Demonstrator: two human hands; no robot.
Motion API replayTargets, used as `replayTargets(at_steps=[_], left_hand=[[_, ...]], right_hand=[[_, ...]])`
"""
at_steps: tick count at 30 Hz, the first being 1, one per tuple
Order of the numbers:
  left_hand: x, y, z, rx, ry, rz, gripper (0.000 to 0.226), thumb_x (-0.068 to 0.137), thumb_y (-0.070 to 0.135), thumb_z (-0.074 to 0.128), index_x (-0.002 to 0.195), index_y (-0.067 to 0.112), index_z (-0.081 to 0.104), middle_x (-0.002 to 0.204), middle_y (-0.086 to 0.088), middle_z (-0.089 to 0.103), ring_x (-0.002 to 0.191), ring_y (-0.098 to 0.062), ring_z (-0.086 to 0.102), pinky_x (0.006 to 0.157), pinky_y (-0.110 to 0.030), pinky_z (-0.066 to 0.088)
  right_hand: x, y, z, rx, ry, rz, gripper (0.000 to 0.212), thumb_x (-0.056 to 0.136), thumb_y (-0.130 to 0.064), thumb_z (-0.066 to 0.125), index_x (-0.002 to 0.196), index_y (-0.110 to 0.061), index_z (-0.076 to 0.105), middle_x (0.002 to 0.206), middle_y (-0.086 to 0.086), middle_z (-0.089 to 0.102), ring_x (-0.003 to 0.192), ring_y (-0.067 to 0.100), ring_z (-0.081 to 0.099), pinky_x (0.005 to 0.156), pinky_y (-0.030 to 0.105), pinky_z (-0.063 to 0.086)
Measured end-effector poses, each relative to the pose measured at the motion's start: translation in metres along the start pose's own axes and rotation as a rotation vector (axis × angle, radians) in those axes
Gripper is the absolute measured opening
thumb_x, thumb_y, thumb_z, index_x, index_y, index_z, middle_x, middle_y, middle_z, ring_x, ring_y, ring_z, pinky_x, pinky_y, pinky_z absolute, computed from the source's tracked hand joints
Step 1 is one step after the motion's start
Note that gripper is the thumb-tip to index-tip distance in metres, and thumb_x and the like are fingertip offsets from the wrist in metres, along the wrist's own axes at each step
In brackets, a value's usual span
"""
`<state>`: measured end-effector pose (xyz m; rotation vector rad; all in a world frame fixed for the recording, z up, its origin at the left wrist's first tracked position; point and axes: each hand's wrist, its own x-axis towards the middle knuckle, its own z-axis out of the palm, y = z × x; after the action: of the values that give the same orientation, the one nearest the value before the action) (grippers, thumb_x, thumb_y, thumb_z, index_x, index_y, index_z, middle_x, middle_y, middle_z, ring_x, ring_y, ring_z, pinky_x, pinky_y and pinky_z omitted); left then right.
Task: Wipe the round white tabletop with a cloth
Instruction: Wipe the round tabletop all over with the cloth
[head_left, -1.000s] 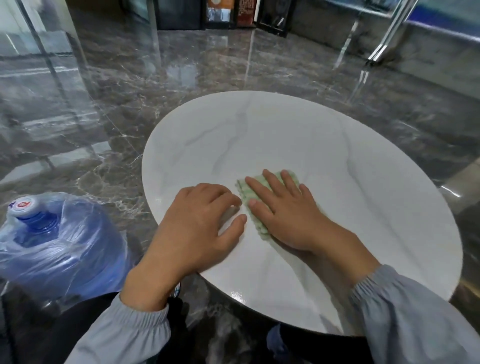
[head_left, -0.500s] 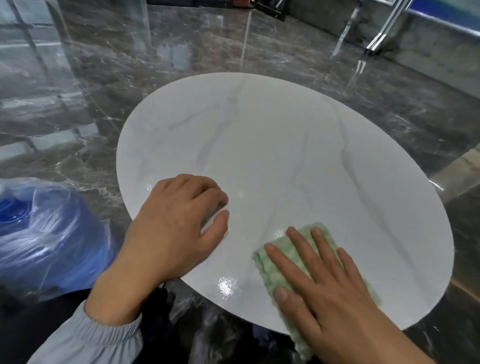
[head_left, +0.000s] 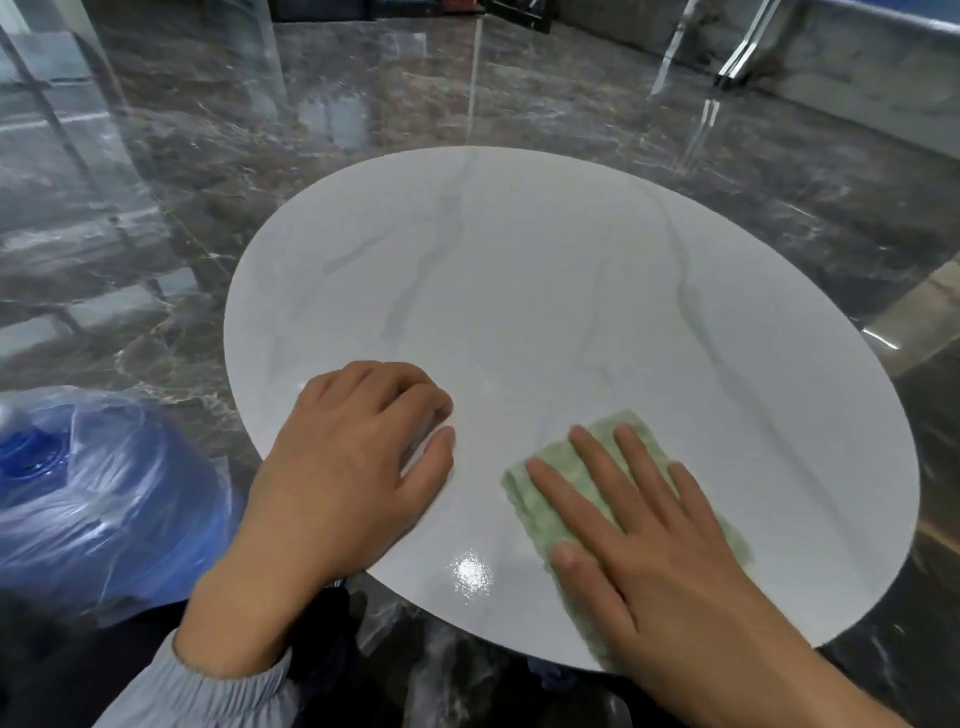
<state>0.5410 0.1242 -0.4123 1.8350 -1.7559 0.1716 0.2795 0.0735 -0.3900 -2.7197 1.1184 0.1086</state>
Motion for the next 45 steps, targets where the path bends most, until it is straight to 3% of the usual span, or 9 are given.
replayTargets(at_steps=[3, 8, 14, 19, 23, 28, 34, 40, 45], left_hand=[[-0.001, 0.001, 0.000, -0.004, 0.004, -0.009, 0.020, 0.097, 0.034, 0.062, 0.108, 0.022, 0.073, 0.113, 0.006, 0.069, 0.105, -0.025, 0.064, 0.093, -0.045, 0.047], [0.000, 0.001, 0.000, 0.016, 0.011, 0.006, 0.021, 0.096, 0.034, 0.063, 0.108, 0.021, 0.074, 0.113, 0.004, 0.069, 0.106, -0.028, 0.065, 0.091, -0.046, 0.047], [0.005, 0.004, -0.003, 0.024, -0.021, -0.027, 0.021, 0.094, 0.037, 0.062, 0.105, 0.023, 0.073, 0.112, 0.004, 0.068, 0.105, -0.030, 0.064, 0.089, -0.047, 0.048], [0.003, 0.002, -0.002, 0.008, 0.000, -0.021, 0.019, 0.095, 0.036, 0.062, 0.104, 0.023, 0.073, 0.111, 0.005, 0.068, 0.104, -0.028, 0.064, 0.090, -0.047, 0.047], [-0.001, -0.001, 0.002, 0.006, 0.031, 0.004, 0.021, 0.096, 0.035, 0.062, 0.107, 0.022, 0.074, 0.113, 0.006, 0.069, 0.105, -0.027, 0.065, 0.092, -0.046, 0.047], [0.001, 0.001, 0.001, 0.010, 0.021, -0.003, 0.019, 0.096, 0.034, 0.063, 0.106, 0.022, 0.073, 0.112, 0.005, 0.069, 0.104, -0.027, 0.064, 0.089, -0.045, 0.046], [0.005, 0.002, 0.001, 0.027, -0.003, -0.010, 0.019, 0.096, 0.037, 0.061, 0.103, 0.023, 0.071, 0.110, 0.005, 0.067, 0.103, -0.028, 0.063, 0.088, -0.046, 0.048], [0.002, 0.000, 0.002, 0.029, 0.008, -0.005, 0.019, 0.096, 0.036, 0.060, 0.104, 0.023, 0.071, 0.111, 0.005, 0.067, 0.102, -0.028, 0.063, 0.089, -0.046, 0.047], [0.000, 0.000, 0.003, 0.018, 0.030, -0.005, 0.017, 0.096, 0.035, 0.062, 0.104, 0.023, 0.072, 0.111, 0.006, 0.068, 0.103, -0.027, 0.064, 0.088, -0.046, 0.047]], right_hand=[[-0.038, -0.007, 0.000, -0.045, -0.010, 0.040, 0.057, 0.105, -0.058, 0.011, 0.155, -0.047, 0.034, 0.166, -0.001, 0.033, 0.151, 0.039, 0.030, 0.110, 0.053, 0.024], [0.023, -0.002, -0.007, 0.116, 0.040, 0.113, 0.052, 0.097, -0.069, 0.004, 0.147, -0.072, -0.012, 0.165, -0.029, -0.023, 0.150, 0.004, -0.032, 0.125, 0.045, -0.012], [0.139, 0.007, -0.027, 0.088, -0.044, 0.151, 0.054, 0.106, -0.056, 0.013, 0.158, -0.057, -0.004, 0.171, -0.012, -0.016, 0.156, 0.021, -0.024, 0.123, 0.053, -0.013], [0.043, 0.001, -0.002, 0.075, 0.051, 0.083, 0.053, 0.102, -0.063, 0.004, 0.152, -0.066, -0.011, 0.168, -0.023, -0.020, 0.152, 0.009, -0.030, 0.125, 0.046, -0.010], [-0.032, -0.006, 0.008, 0.026, 0.062, 0.097, 0.056, 0.103, -0.064, 0.009, 0.158, -0.056, 0.014, 0.171, -0.013, 0.013, 0.159, 0.019, 0.005, 0.119, 0.048, 0.011], [0.015, -0.005, -0.001, 0.091, 0.074, 0.190, 0.054, 0.093, -0.071, -0.001, 0.144, -0.073, -0.017, 0.165, -0.028, -0.024, 0.148, 0.002, -0.035, 0.123, 0.041, -0.017], [0.108, 0.002, -0.020, 0.106, 0.029, 0.231, 0.054, 0.107, -0.053, 0.015, 0.157, -0.058, -0.005, 0.172, -0.012, -0.015, 0.156, 0.020, -0.021, 0.124, 0.053, -0.012], [0.020, 0.000, 0.003, 0.099, 0.069, 0.153, 0.054, 0.097, -0.066, 0.000, 0.148, -0.069, -0.016, 0.167, -0.025, -0.022, 0.150, 0.006, -0.033, 0.125, 0.047, -0.011], [-0.037, -0.009, 0.012, 0.054, 0.114, 0.166, 0.055, 0.101, -0.066, 0.005, 0.156, -0.063, 0.005, 0.172, -0.017, 0.006, 0.159, 0.016, -0.003, 0.122, 0.046, 0.005]])
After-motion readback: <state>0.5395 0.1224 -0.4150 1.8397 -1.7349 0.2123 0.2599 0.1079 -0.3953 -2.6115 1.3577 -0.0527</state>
